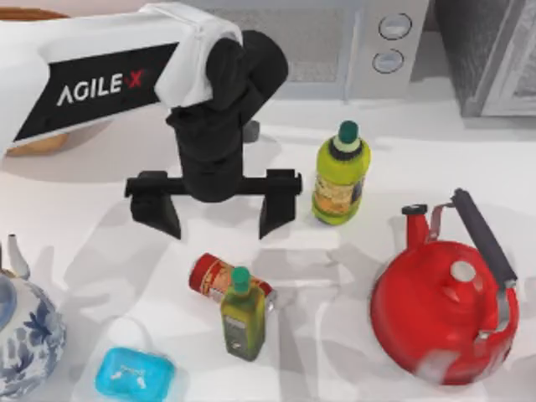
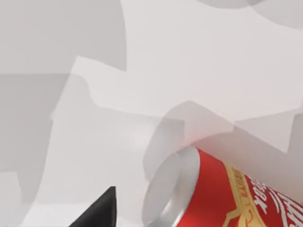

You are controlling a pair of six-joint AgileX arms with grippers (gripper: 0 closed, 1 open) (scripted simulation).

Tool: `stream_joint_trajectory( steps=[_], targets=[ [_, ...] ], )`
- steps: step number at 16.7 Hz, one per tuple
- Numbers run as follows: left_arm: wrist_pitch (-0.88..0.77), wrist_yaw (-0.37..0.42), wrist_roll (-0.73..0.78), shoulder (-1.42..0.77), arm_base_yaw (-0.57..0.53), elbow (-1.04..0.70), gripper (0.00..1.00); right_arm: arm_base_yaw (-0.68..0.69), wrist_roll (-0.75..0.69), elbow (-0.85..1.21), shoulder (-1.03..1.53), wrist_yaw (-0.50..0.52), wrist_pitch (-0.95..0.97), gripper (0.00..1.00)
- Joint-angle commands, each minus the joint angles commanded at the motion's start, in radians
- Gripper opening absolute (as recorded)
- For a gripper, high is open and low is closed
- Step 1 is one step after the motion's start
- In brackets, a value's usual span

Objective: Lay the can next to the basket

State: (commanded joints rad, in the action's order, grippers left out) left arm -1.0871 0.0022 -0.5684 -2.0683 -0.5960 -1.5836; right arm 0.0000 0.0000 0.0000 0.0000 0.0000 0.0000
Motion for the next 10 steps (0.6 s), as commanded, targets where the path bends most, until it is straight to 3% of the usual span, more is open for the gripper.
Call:
stream_joint_trajectory(
  steps=[10],
  targets=[
    [-0.147,0.000,-0.001,0.027,0.000,-0.120,1.00,0.000,0.000,0.000,0.000,0.000,0.000,1.00]
  ],
)
